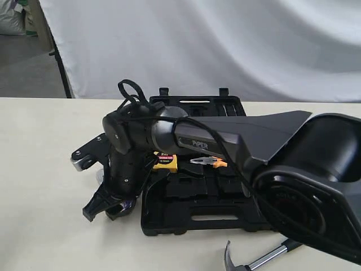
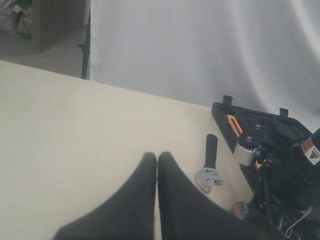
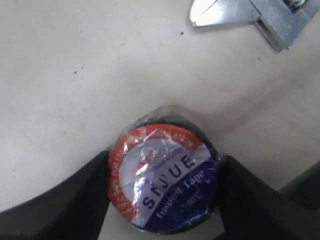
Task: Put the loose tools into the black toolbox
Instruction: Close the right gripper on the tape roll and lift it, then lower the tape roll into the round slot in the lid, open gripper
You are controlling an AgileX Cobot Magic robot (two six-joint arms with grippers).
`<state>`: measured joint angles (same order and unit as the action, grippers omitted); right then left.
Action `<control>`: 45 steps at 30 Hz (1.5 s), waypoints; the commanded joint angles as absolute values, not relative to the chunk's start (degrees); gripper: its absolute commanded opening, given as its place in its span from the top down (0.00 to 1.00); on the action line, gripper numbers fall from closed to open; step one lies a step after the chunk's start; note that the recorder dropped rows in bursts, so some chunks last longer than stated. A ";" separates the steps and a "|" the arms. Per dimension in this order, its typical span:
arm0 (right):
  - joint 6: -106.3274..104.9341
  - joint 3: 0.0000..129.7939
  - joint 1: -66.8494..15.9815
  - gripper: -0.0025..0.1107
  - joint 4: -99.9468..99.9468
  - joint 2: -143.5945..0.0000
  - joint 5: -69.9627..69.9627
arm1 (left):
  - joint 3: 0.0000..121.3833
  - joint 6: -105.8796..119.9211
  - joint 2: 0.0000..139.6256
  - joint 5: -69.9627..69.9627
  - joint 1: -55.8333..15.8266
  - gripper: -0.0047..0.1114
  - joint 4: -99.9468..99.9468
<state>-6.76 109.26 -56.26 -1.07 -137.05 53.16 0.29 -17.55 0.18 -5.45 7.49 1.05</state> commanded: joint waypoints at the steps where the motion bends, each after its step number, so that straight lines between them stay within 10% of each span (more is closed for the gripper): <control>1: -5.80 109.25 -56.13 0.98 0.00 -135.32 53.88 | 0.44 -17.82 0.00 -5.03 8.94 0.95 1.30; 24: 3.81 109.25 -32.07 0.98 3.88 -134.52 37.04 | 0.44 -17.82 0.00 -5.03 8.94 0.95 1.30; 45: 5.14 109.25 -31.48 0.98 6.69 -138.00 35.30 | 0.44 -17.82 0.00 -5.03 8.94 0.95 1.30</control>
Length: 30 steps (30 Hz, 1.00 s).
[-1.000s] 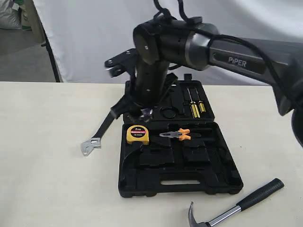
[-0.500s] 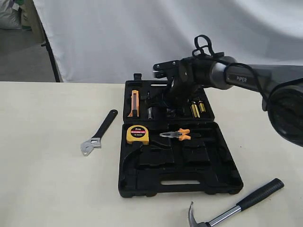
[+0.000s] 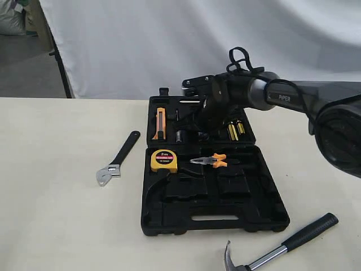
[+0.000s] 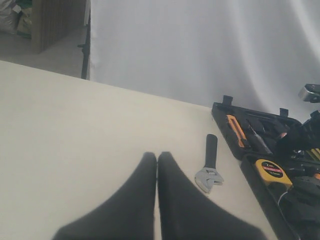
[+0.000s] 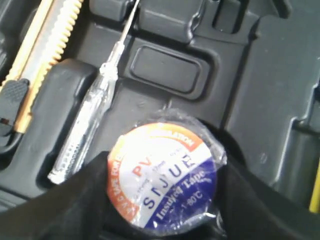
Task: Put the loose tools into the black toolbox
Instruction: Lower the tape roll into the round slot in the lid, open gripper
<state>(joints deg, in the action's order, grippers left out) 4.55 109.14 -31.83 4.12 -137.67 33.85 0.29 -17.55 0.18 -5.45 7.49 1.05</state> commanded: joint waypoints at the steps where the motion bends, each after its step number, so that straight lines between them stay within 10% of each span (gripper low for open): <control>1: 5.13 109.25 -31.48 0.98 6.83 -138.00 35.30 | 0.44 -17.82 0.00 -5.03 8.94 0.95 1.30; 8: 5.13 109.25 -31.48 0.98 7.25 -138.00 35.87 | 0.44 -17.82 0.00 -5.03 8.94 0.95 1.30; 23: 5.52 109.25 -31.48 0.26 7.25 -138.00 36.31 | 0.44 -17.82 0.00 -5.03 8.94 0.95 1.30; 30: 5.64 109.25 -31.40 0.19 7.82 -136.27 35.98 | 0.44 -17.82 0.00 -5.03 8.94 0.95 1.30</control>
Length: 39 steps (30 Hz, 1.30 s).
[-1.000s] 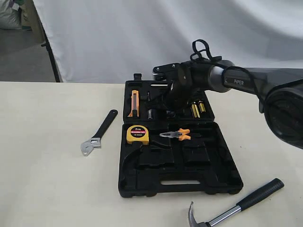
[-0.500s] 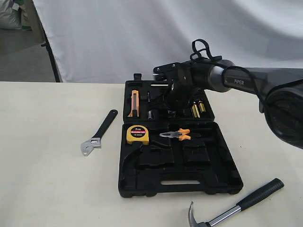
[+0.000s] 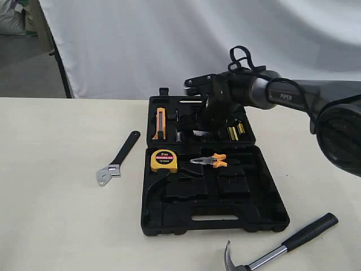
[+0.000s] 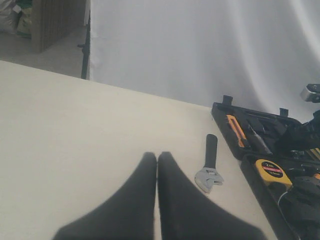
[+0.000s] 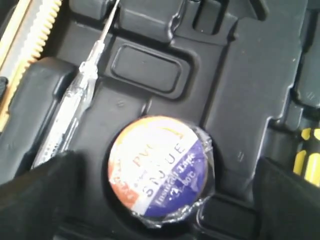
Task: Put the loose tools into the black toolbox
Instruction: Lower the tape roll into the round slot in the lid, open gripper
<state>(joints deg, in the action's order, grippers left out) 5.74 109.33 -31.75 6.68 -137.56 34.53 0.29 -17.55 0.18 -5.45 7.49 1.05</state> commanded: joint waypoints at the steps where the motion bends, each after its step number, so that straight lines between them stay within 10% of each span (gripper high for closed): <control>1: 5.64 109.25 -31.40 0.19 7.82 -135.49 35.84 | 0.44 -17.82 0.00 -5.03 8.94 0.95 1.30; 9: 5.75 109.36 -31.40 0.28 7.59 -132.27 33.50 | 0.44 -17.82 0.00 -5.03 8.94 0.95 1.30; 18: 5.75 109.22 -31.40 0.98 7.59 -136.33 33.18 | 0.44 -17.82 0.00 -5.03 8.94 0.95 1.30; 39: 20.79 109.22 -31.40 0.98 7.84 -134.71 35.91 | 0.44 -17.82 0.00 -5.03 8.94 0.95 1.30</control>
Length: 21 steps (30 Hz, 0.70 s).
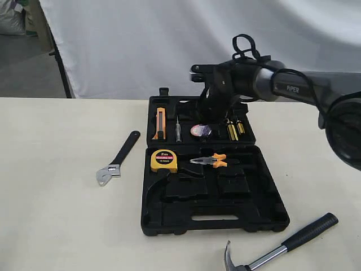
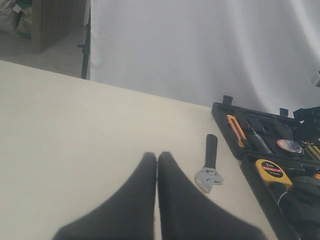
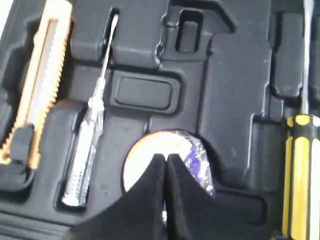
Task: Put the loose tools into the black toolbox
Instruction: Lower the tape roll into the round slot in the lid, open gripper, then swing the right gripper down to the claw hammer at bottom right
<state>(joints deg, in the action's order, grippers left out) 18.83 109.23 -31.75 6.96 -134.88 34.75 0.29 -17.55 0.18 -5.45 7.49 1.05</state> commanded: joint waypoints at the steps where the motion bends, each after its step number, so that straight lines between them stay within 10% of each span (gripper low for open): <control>1: 20.99 109.22 -31.40 0.98 8.08 -135.30 36.69 | 0.44 -17.82 0.00 -5.03 8.94 0.95 1.30; 18: 21.37 109.22 -31.40 0.98 8.76 -137.37 38.05 | 0.44 -17.82 0.00 -5.03 8.94 0.95 1.30; 21: 23.62 109.22 -31.87 0.85 14.48 -137.37 38.19 | 0.44 -17.82 0.00 -5.03 8.94 0.95 1.30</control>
